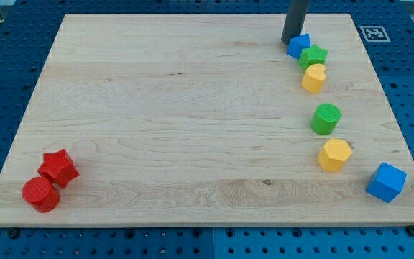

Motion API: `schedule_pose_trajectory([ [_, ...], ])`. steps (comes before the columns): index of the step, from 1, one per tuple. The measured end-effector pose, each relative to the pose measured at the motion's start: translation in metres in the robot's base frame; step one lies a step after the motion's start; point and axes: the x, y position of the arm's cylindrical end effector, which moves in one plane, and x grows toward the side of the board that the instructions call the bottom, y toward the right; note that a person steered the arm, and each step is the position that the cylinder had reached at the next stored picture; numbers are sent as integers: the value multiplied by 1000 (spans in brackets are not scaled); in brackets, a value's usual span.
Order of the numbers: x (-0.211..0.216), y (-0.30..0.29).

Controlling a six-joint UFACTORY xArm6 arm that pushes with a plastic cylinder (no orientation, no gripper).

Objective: Move the green star vertical to the green circle

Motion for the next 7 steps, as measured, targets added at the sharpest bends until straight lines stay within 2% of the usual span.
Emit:
schedule_pose_trajectory([
  [1,-3,5],
  [3,-13,62],
  [5,36,49],
  [7,51,49],
])
